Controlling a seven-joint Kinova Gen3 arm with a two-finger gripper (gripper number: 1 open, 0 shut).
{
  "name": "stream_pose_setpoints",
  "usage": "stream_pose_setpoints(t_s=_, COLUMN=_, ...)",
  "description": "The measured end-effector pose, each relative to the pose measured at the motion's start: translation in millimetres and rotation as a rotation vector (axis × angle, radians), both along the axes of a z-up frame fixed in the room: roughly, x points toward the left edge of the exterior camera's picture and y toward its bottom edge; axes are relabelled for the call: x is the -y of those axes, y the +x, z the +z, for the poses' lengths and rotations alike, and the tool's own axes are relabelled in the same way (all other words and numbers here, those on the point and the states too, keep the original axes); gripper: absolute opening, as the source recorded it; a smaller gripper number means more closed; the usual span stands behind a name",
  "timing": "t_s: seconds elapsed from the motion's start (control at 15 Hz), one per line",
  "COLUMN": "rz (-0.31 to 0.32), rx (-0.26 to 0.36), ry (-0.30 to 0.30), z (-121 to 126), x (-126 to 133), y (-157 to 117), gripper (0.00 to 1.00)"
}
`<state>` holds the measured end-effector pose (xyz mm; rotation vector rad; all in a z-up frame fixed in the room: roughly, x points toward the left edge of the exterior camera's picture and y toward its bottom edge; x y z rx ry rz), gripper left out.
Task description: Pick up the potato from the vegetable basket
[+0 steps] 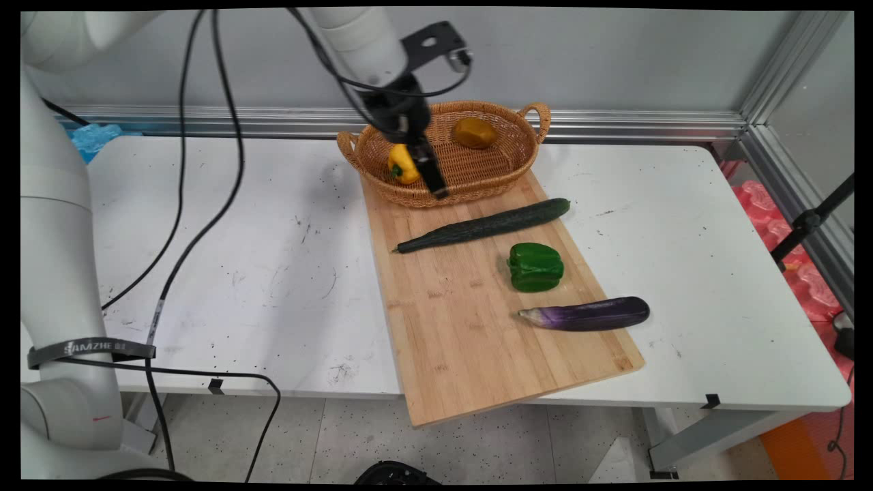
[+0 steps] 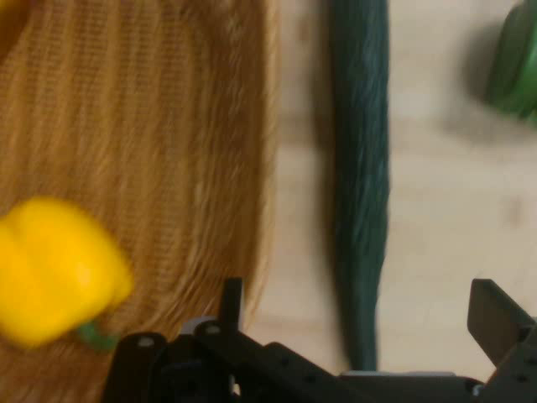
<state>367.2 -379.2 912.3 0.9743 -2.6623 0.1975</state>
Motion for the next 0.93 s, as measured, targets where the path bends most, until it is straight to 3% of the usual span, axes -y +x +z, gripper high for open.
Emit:
stream_pose_setpoints(t_s=0.4, rz=-0.017, rx=0.084, ry=-0.030, z=0.6, x=11.5, y=48.1, gripper=1.00)
stream_pose_setpoints(t_s=0.93, rz=-0.063, rx=0.104, ry=-0.145, z=-6.4, x=71.8, y=70.4, gripper=1.00)
